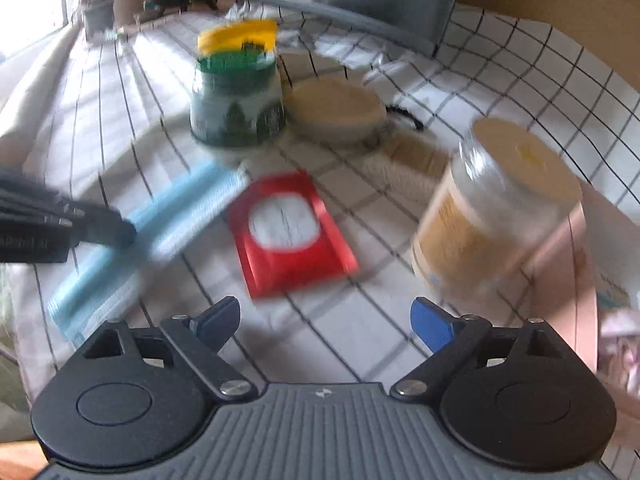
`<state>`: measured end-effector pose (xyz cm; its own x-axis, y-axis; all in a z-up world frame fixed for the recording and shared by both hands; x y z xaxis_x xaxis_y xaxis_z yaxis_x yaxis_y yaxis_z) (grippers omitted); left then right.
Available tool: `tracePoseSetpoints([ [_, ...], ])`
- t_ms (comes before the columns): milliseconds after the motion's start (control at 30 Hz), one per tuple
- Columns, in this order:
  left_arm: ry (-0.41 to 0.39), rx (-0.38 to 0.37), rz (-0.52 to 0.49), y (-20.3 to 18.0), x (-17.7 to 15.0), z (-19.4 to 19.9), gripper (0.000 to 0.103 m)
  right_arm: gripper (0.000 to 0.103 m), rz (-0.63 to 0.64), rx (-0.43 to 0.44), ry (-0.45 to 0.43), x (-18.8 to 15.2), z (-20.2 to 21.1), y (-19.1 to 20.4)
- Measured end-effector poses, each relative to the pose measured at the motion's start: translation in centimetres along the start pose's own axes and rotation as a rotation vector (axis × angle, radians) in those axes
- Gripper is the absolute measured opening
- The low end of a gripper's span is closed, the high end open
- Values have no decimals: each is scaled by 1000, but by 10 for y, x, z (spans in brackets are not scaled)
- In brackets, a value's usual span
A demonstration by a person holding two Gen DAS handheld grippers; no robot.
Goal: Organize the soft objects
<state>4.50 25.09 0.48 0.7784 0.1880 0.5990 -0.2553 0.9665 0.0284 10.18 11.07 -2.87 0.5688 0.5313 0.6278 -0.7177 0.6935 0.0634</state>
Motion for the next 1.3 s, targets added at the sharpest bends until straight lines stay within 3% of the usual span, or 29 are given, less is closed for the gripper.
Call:
tracePoseSetpoints([
  [133,0,42,-150,-28,-4,-2,35,93,9,15,-28,-8,6,-7],
  [200,12,35,-135,-33,-3,-4,38,94,9,37,-45,-12,8,-11],
  [367,46,-28,-79,-43,1,-10,84,99,-19,100,-80,-22,10,-20],
  [433,53,-30,-86,-54,2,-12,95,103,-36,122,-101,-26,9,-23],
  [533,67,18,-73,-62,4,-15,99,103,-13,128,-133,-30,11,-22],
  [700,99,42,43,-58,12,-18,98,103,0,146,-131,-33,13,-21],
  [800,103,57,16,-61,12,-18,98,103,6,153,-128,-36,16,-19],
  [900,95,103,-41,-65,10,-17,90,103,4,151,-119,-39,19,-18],
  [967,59,160,-76,-64,9,-13,58,103,-3,146,-104,-42,22,-18],
  [1067,36,166,-41,-50,6,-10,29,103,3,136,-81,-43,27,-14],
  [1167,-2,136,-37,-41,0,-7,17,103,64,102,-109,-33,36,-4],
  [1300,-49,100,11,-21,2,5,10,103,115,120,-143,0,37,12],
])
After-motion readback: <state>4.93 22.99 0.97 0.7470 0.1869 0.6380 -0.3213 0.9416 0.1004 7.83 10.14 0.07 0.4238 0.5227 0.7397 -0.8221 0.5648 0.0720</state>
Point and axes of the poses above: each gripper's, at about its wrist camera, not at the fingertips, and z roughly against the way its jaws point, y to its left, x to its top, the point moved 5 cm from there along -z, roughly the way its jaws point, and after that the axes turned 14 degrees about x, right-handed, at the moved point
